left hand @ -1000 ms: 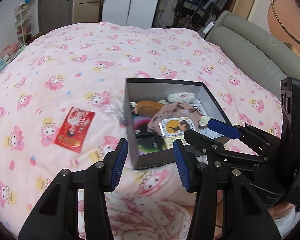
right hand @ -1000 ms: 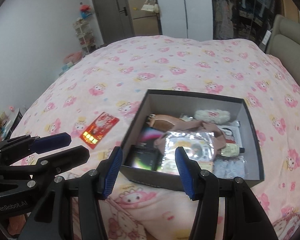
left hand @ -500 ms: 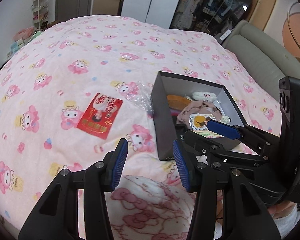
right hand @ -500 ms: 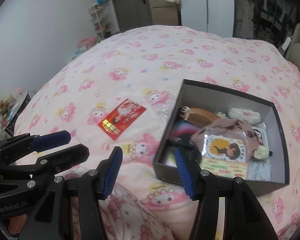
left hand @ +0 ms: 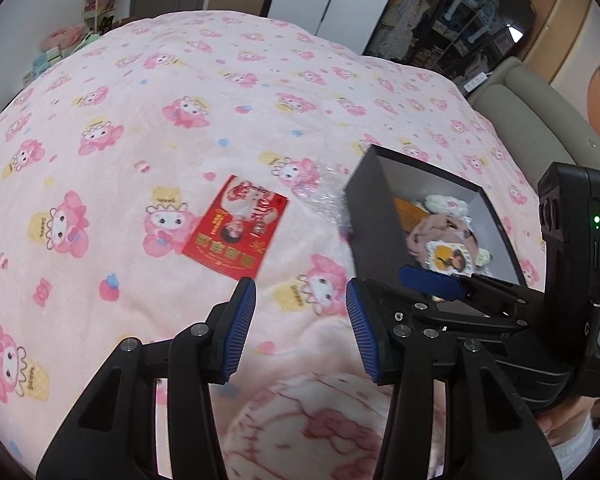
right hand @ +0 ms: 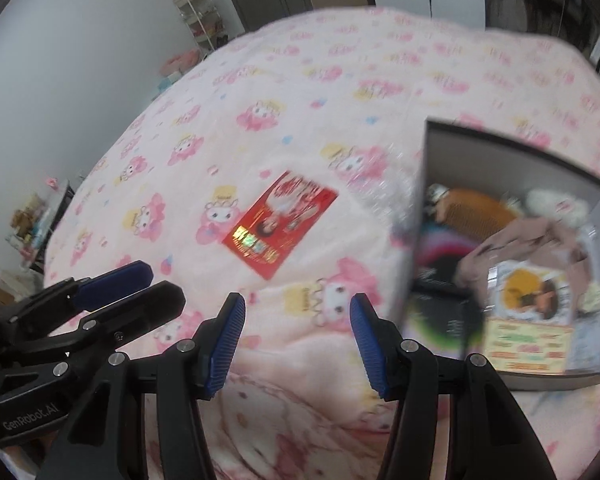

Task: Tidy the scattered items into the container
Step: 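Move the left gripper to the red packet on the bedspread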

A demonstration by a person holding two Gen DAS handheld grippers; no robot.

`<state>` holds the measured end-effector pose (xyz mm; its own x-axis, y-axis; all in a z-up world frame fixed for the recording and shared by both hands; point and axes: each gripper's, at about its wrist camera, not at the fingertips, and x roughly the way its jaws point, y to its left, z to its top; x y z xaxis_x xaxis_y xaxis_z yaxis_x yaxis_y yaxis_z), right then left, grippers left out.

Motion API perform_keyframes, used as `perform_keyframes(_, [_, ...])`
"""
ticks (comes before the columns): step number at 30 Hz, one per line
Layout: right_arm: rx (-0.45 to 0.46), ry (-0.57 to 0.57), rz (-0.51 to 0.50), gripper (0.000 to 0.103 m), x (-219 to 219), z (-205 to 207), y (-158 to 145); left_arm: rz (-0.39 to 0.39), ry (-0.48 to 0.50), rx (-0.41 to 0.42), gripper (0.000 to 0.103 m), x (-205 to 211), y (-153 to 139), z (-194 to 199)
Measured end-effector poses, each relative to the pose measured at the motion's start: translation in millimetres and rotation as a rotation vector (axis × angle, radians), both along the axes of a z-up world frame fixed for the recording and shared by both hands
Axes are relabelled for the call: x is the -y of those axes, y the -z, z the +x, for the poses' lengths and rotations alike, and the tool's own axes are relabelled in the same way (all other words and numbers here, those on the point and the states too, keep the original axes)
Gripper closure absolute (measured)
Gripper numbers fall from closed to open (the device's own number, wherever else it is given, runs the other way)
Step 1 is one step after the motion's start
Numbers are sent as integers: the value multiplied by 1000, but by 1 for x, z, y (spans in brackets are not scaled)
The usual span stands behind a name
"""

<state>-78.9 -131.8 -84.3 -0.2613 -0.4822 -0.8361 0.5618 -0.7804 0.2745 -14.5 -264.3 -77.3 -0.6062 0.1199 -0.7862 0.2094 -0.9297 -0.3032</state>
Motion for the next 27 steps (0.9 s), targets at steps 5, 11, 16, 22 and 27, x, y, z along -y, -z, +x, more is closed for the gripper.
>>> perform_keyframes(5, [44, -18, 10, 52, 26, -16, 16, 70, -54, 11, 53, 30, 22, -11])
perform_keyframes(11, [112, 2, 50, 52, 49, -41, 46, 110, -103, 76, 48, 62, 65, -37])
perform_keyframes(16, [184, 13, 89, 52, 66, -61, 76, 118, -145, 124, 48, 91, 100, -63])
perform_keyframes(22, [232, 57, 116, 52, 77, -78, 100, 157, -132, 142, 48, 108, 122, -89])
perform_keyframes(27, [282, 62, 116, 51, 81, -88, 117, 212, -169, 184, 48, 115, 140, -87])
